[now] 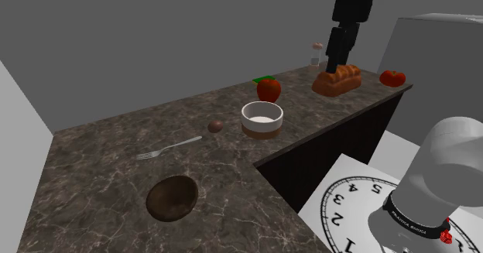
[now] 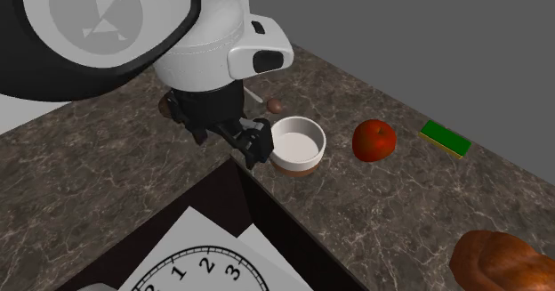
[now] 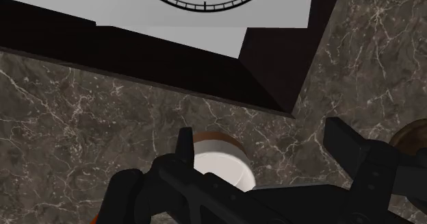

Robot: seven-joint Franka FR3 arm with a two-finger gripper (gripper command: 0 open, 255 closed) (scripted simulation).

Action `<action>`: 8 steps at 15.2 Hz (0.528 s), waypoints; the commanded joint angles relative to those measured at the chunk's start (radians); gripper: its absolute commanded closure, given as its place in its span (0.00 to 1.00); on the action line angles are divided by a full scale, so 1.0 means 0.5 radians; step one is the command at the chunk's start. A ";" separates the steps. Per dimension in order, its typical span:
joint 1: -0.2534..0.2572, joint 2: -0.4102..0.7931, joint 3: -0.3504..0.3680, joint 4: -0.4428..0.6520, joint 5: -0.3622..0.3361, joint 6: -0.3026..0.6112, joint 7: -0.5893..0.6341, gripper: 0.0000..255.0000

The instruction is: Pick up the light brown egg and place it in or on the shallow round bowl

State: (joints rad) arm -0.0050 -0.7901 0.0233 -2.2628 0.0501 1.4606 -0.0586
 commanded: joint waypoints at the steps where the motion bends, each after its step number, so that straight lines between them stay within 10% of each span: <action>1: 0.000 0.000 0.000 0.000 0.000 0.000 0.000 0.00; 8: 0.061 0.386 0.021 -0.026 -0.007 0.434 -0.132 0.00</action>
State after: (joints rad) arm 0.0186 -0.6312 0.0261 -2.2775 0.0431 1.6417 -0.1220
